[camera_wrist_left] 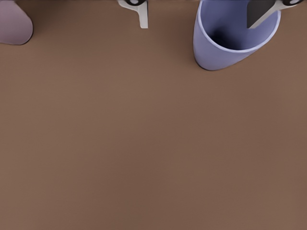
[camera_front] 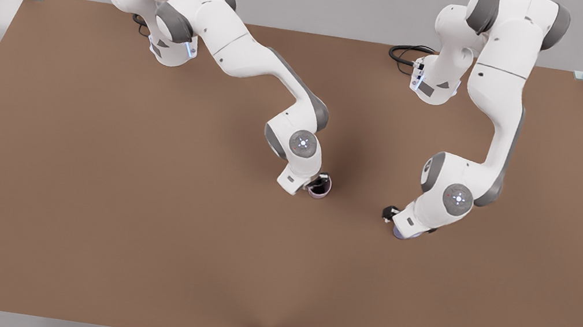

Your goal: Stack the cups, with the pink cup at the bottom and the purple cup at the top

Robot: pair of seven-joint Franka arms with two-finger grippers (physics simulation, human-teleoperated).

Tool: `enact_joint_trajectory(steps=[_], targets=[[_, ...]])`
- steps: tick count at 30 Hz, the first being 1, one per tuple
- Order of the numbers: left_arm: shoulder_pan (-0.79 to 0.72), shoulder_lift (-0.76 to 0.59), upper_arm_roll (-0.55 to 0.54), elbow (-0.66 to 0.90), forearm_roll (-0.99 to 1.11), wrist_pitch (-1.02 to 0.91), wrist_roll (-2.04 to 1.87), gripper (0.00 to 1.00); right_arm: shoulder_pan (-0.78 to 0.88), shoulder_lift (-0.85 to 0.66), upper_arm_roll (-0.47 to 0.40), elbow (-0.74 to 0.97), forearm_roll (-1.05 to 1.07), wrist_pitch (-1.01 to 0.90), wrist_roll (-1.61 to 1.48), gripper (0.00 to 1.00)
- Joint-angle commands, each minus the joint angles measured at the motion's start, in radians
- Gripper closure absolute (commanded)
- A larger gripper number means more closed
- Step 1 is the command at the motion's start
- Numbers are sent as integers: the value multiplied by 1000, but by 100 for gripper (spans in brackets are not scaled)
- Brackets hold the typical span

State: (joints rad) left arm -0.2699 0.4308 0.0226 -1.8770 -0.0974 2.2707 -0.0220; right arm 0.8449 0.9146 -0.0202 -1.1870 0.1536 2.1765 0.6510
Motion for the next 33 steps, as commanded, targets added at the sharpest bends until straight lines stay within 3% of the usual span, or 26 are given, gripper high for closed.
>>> enact_joint_trajectory(steps=[1,4,10,12,14,15,16,20,22,24,25,31,33], targets=[[0,-1,0,-11,1,78,-50,0,0,-8,-1,-3,0,-3,473,47],[0,-6,-1,-33,2,78,-50,0,0,-19,-3,-6,1,-3,469,42],[0,14,-1,-34,1,78,-50,0,-6,-82,-4,-43,6,-6,460,42],[0,14,-1,-54,1,87,-50,0,-6,-137,-6,-85,7,-18,454,42],[0,16,-1,-62,1,89,-50,0,-50,-285,-6,-197,-2,-38,372,41],[0,17,0,-64,1,89,-50,0,-118,-382,-7,-258,-2,-136,253,29],[0,19,-1,-64,1,89,-50,0,-250,-508,-6,-327,-2,-224,145,0],[0,20,-1,-96,1,124,-50,0,-696,-727,-3,-349,1,-446,-310,0],[0,25,-1,-96,1,124,-50,1,-846,-752,25,-322,-163,-563,-597,0],[1,26,-1,-96,1,122,-50,33,-897,-799,23,-321,-170,-575,-699,0],[1,28,-1,-96,1,124,-50,40,-897,-793,23,-309,-170,-590,-699,0],[1,36,-1,-93,1,125,-50,47,-926,-678,9,-200,-131,-552,-697,0],[1,36,0,-93,1,125,-50,58,-925,-660,11,-175,-131,-538,-699,0]])
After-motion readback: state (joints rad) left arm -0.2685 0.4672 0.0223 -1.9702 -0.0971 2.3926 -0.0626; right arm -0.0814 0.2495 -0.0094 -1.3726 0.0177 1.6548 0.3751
